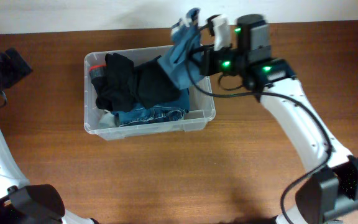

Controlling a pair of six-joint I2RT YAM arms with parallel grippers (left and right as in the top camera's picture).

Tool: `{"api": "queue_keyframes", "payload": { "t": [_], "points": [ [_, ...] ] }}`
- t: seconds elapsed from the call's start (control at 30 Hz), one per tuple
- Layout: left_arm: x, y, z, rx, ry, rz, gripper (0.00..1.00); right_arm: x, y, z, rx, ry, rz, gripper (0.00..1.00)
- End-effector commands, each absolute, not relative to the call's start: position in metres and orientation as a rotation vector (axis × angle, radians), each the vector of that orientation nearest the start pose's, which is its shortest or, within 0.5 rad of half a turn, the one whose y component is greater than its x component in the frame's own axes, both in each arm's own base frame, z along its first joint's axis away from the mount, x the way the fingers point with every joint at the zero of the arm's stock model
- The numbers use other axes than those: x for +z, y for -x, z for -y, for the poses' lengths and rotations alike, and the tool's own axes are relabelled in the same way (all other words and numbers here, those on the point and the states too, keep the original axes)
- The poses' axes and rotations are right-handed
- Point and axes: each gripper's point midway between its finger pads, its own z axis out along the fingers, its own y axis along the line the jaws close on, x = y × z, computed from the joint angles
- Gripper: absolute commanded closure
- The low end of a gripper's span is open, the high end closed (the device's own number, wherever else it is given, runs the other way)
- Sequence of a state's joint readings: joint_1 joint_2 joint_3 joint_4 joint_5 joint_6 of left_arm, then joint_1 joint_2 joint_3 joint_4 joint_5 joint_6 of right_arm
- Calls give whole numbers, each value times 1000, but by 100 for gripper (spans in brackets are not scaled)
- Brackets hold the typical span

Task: Pack container
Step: 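Carry the light-blue denim into the container and release it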

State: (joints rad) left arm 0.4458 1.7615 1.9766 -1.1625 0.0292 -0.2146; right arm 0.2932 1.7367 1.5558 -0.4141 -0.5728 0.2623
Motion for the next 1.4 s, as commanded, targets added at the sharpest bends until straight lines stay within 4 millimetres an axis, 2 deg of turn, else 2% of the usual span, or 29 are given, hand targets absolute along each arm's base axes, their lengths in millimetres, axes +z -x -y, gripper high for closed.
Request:
{"api": "queue_keyframes", "payload": {
  "t": [0.0, 0.03, 0.07, 0.2, 0.27, 0.4, 0.5, 0.53, 0.6, 0.63, 0.67, 0.73, 0.8, 0.83, 0.93, 1.0, 1.07, 1.13, 1.17, 1.2, 1.23, 1.33, 1.37],
  "points": [
    [295, -398, -186, 57, 809, -2356, 1, 219, -468, -235, 827, 311, -2281, 96],
    [295, -398, -186, 57, 809, -2356, 1, 206, -470, -236, 826, 306, -2306, 96],
    [295, -398, -186, 57, 809, -2356, 1, 182, -478, -232, 802, 280, -2354, 96],
    [295, -398, -186, 57, 809, -2356, 1, 122, -488, -214, 725, 201, -2487, 96],
    [295, -398, -186, 57, 809, -2356, 0, 101, -489, -206, 701, 173, -2538, 96],
    [295, -398, -186, 57, 809, -2356, 1, 87, -493, -194, 595, 133, -2567, 96],
    [295, -398, -186, 57, 809, -2356, 1, 86, -493, -193, 515, 131, -2567, 94],
    [295, -398, -186, 57, 809, -2356, 1, 85, -493, -194, 506, 134, -2567, 88],
    [295, -398, -186, 57, 809, -2356, 1, 91, -493, -198, 488, 148, -2560, 62],
    [295, -398, -186, 57, 809, -2356, 1, 101, -495, -201, 483, 169, -2541, 53],
    [295, -398, -186, 57, 809, -2356, 1, 108, -496, -203, 483, 189, -2525, 49],
    [295, -398, -185, 57, 809, -2356, 1, 136, -501, -207, 484, 215, -2475, 45],
    [295, -398, -186, 57, 809, -2356, 1, 175, -505, -210, 482, 236, -2413, 41],
    [295, -398, -186, 57, 809, -2356, 1, 201, -507, -208, 473, 232, -2381, 37],
    [295, -398, -186, 57, 809, -2356, 0, 240, -509, -202, 435, 213, -2343, 36],
    [295, -398, -186, 57, 809, -2356, 1, 259, -508, -199, 406, 242, -2323, 36],
    [295, -398, -186, 57, 809, -2356, 1, 267, -506, -198, 401, 254, -2320, 37],
    [295, -398, -186, 57, 809, -2356, 1, 268, -503, -199, 405, 258, -2331, 52],
    [295, -398, -186, 57, 809, -2356, 1, 262, -499, -201, 405, 265, -2353, 76],
    [295, -398, -186, 57, 809, -2356, 1, 254, -496, -205, 405, 275, -2378, 92],
    [295, -398, -186, 57, 809, -2356, 1, 241, -489, -212, 417, 299, -2418, 96],
    [295, -398, -186, 57, 809, -2356, 0, 207, -468, -227, 424, 354, -2535, 96],
    [295, -398, -186, 57, 809, -2356, 1, 191, -459, -232, 416, 377, -2590, 96]
  ]
}}
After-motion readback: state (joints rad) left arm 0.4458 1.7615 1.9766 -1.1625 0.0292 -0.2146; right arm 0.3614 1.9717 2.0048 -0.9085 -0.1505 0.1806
